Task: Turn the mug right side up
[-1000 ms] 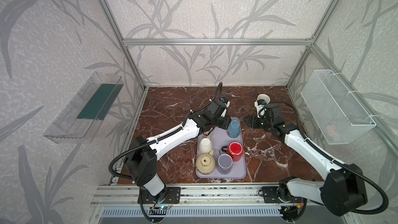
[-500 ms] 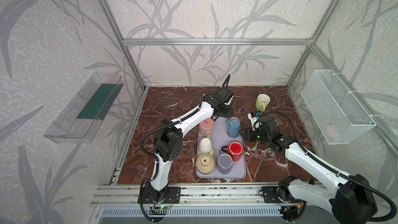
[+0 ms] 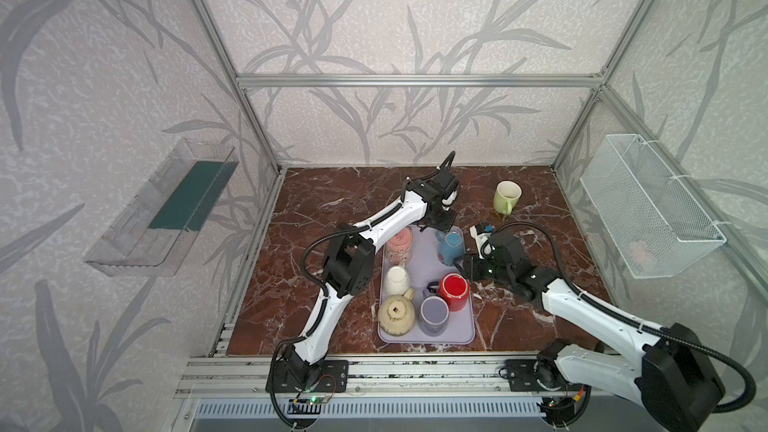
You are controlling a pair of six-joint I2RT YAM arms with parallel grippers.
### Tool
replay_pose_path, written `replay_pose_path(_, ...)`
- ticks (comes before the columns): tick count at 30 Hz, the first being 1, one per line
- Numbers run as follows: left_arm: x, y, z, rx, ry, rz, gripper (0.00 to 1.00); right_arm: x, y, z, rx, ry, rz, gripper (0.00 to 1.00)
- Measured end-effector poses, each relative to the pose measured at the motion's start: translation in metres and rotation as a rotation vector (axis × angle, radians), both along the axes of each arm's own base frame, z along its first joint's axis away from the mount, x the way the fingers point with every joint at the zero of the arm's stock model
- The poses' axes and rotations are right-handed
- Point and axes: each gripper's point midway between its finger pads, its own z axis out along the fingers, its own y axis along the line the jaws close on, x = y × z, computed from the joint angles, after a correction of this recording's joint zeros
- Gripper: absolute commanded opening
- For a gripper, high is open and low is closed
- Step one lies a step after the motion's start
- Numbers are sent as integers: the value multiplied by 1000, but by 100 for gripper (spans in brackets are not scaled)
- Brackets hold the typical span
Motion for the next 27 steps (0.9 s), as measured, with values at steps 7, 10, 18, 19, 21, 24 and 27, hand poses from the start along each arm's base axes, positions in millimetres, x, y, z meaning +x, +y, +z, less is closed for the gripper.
replay_pose_path(7, -5, 2, -11, 18, 34, -2, 27, 7, 2, -8, 1, 10, -26, 52)
replay_pose_path(10, -6, 4, -15, 22, 41, -3, 26, 10, 2, -12, -8, 11, -36, 51)
replay_pose_path(18, -21, 17, -40, 61, 91, 5, 26, 13, -1, -36, -54, 61, -53, 51)
replay_pose_path(19, -22, 17, -40, 59, 91, 8, 26, 13, -1, -38, -57, 65, -54, 51)
replay_pose_path(21, -24, 20, -40, 57, 91, 12, 26, 17, -3, -40, -61, 69, -64, 51)
replay_pose_path(24, -25, 20, -34, 45, 79, 16, 26, 26, -6, -39, -64, 68, -86, 51)
replay_pose_path(27, -25, 20, -27, 29, 61, 27, 26, 35, -8, -37, -61, 63, -102, 51)
